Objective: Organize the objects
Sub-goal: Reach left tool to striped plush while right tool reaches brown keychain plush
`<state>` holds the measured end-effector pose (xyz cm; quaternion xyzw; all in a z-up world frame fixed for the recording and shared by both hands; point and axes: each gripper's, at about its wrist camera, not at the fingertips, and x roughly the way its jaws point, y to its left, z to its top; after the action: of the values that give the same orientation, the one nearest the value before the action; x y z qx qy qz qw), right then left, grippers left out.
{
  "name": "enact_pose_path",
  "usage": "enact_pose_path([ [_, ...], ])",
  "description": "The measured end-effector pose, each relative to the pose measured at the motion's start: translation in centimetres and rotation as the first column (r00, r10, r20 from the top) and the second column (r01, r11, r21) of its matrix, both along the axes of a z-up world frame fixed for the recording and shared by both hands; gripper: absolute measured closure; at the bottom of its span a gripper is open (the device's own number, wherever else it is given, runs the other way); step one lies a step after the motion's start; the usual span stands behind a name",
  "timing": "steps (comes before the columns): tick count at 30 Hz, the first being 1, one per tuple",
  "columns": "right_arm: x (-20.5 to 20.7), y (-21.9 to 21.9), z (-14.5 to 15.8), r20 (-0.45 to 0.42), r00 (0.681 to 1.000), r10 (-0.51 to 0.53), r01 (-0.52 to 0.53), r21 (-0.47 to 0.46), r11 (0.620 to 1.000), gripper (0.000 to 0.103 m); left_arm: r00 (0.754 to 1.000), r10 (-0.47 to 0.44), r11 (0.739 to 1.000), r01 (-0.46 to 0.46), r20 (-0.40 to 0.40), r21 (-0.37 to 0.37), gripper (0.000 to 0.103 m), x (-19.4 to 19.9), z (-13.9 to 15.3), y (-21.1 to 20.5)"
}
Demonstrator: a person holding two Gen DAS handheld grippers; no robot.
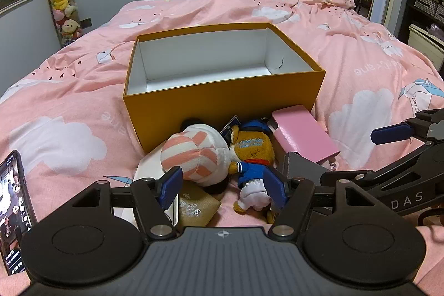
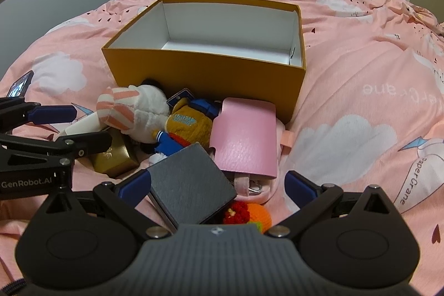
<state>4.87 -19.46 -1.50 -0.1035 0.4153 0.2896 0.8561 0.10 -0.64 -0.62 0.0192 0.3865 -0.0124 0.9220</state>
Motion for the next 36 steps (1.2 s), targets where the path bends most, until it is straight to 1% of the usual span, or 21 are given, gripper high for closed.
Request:
enact_pose_path([
  [14, 0.0, 0.1, -0.1, -0.007, 1.0, 0.004, -0.004, 0.001, 1.0, 0.001, 1.0, -0.003, 1.0, 0.003, -0.006, -0.013, 0.025, 0.0, -0.1, 0.1],
  [19, 0.2, 0.0, -0.1, -0.018, 1.0, 0.0, 0.0, 0.012, 1.0, 0.001, 1.0, -0.01, 0.999, 0.01, -0.018, -0.032, 0.025, 0.2, -0.2, 0.4],
  [23, 0.5, 0.1, 0.0, -0.023, 1.0, 0.013, -0.012, 0.018, 1.0, 0.002, 0.999, -0.021, 0.999, 0.02, -0.031, -0.033, 0.026, 0.4, 0.0, 0.9],
  [24, 0.7, 0.2, 0.0, -0.025, 1.0, 0.019, -0.018, 0.019, 1.0, 0.003, 0.999, -0.023, 0.999, 0.022, -0.033, -0.036, 0.027, 0.5, 0.0, 1.1],
  [26, 0.9, 0.4, 0.1, -0.031, 0.999, 0.036, -0.036, 0.021, 0.999, 0.01, 0.999, -0.024, 0.999, 0.022, -0.04, -0.048, 0.027, 0.6, 0.2, 1.7],
  [30, 1.5, 1.2, 0.2, -0.04, 0.996, 0.081, -0.081, 0.013, 0.997, 0.017, 0.998, -0.001, 0.998, -0.003, -0.064, -0.056, 0.029, 1.3, 0.4, 3.3],
  [32, 1.9, 1.7, 0.3, -0.048, 0.993, 0.109, -0.109, 0.011, 0.994, 0.025, 0.996, 0.016, 0.998, -0.02, -0.085, -0.054, 0.031, 1.8, 0.4, 4.1],
  [34, 2.4, 2.3, 0.4, -0.054, 0.989, 0.135, -0.135, 0.004, 0.991, 0.029, 0.994, 0.026, 0.998, -0.032, -0.107, -0.061, 0.036, 2.4, 0.3, 4.9],
  [36, 3.0, 2.9, 0.4, -0.057, 0.986, 0.155, -0.155, 0.001, 0.988, 0.03, 0.993, 0.017, 0.996, -0.026, -0.113, -0.081, 0.036, 2.8, 0.3, 5.4],
])
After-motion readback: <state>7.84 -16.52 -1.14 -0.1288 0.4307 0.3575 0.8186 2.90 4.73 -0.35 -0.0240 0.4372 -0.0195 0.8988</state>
